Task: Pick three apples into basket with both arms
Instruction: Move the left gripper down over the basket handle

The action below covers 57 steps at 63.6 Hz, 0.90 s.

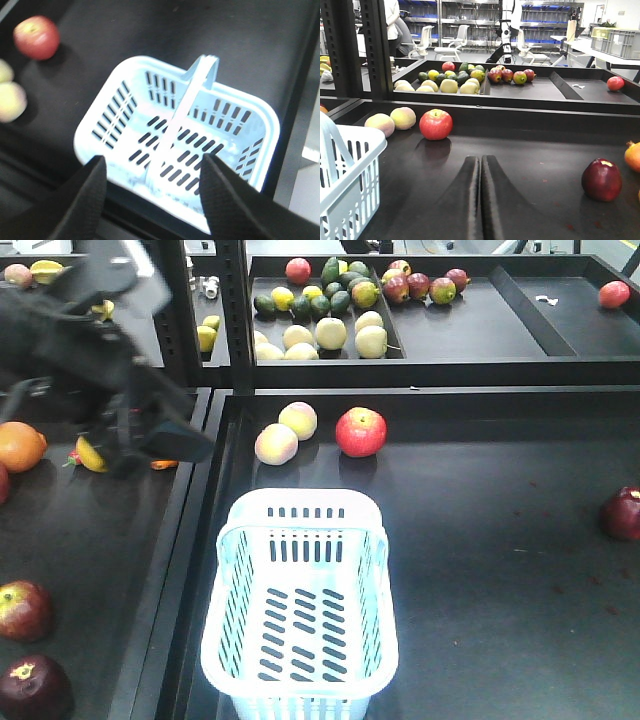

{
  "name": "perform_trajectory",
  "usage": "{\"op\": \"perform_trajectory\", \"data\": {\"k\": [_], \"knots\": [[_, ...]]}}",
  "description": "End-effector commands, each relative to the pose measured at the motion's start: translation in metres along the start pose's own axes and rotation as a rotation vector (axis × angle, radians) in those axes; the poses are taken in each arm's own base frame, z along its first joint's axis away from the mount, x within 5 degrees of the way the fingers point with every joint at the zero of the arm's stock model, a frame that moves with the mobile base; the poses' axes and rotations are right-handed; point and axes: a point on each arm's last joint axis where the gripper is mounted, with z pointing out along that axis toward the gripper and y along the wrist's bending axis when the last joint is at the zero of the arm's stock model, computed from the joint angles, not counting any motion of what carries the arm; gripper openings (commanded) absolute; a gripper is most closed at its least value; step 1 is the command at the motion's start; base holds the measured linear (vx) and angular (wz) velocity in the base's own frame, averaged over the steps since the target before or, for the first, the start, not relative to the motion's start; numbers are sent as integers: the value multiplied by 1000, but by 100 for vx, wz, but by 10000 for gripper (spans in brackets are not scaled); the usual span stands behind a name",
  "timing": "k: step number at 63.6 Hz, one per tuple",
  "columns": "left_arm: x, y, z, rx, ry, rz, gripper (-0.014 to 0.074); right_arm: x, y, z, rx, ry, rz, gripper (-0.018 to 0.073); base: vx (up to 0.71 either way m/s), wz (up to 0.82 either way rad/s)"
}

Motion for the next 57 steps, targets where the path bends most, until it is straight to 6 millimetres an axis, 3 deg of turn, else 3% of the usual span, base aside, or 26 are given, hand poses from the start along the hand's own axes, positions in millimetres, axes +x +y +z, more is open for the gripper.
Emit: {"op": "perform_trajectory", "data": {"k": [1,13,29,44,57], "knots": [[-26,-5,-1,-1,-47,75,398,-6,0,-1,1,-81,-5,-9,0,0],[-44,-6,27,14,39,184,398,-6,0,-1,1,-81,-5,-9,0,0],[-51,-14,63,63,105,245,398,-6,0,-1,1,-81,-5,-9,0,0],[-56,-30,80,124,129,282,398,-6,0,-1,1,-81,-5,-9,0,0],[-51,-28,94,154,166,270,398,-6,0,-1,1,-81,-5,-9,0,0]]}}
